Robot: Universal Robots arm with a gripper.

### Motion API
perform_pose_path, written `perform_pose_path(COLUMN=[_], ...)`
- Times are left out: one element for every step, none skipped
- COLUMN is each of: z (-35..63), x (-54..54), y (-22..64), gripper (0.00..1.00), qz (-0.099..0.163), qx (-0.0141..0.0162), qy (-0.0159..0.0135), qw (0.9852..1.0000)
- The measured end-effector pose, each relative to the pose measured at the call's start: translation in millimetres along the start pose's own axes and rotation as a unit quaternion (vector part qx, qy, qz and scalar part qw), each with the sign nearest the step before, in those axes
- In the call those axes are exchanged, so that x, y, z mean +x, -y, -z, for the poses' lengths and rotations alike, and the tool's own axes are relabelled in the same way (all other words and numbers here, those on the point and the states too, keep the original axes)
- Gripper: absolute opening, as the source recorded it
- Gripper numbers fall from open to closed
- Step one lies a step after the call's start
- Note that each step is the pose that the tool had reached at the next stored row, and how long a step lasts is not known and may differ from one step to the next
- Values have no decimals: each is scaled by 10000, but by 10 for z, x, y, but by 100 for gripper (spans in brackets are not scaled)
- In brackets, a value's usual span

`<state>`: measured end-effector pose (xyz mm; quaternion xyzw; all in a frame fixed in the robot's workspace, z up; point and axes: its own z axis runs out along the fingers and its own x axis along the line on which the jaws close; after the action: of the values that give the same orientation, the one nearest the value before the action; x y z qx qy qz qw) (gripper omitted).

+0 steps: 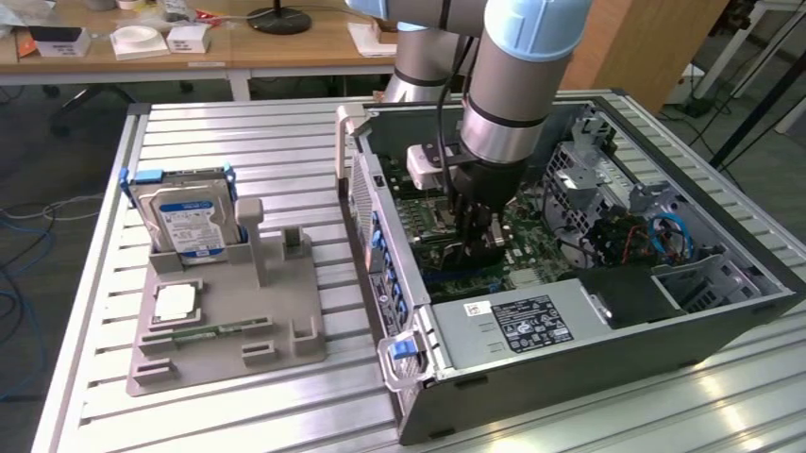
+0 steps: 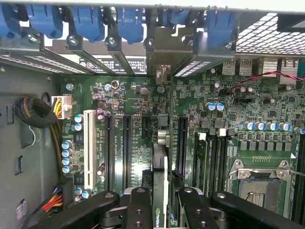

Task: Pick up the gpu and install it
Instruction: 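Insert the gpu into the slot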

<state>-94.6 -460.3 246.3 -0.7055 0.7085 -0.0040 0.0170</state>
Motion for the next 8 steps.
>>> perform_pose_path(z=[0,-1,-1,-1,-1,-1,-1,-1], x=[0,0,0,0,0,0,0,0], y=[0,0,0,0,0,0,0,0], gripper=[26,26,26,26,26,26,26,26], qz=[0,0,0,0,0,0,0,0], qx=[-1,-1,-1,-1,-1,-1,-1,-1], qy=[1,1,1,2,2,1,2,1], qw=[10000,10000,10000,10000,10000,10000,10000,10000])
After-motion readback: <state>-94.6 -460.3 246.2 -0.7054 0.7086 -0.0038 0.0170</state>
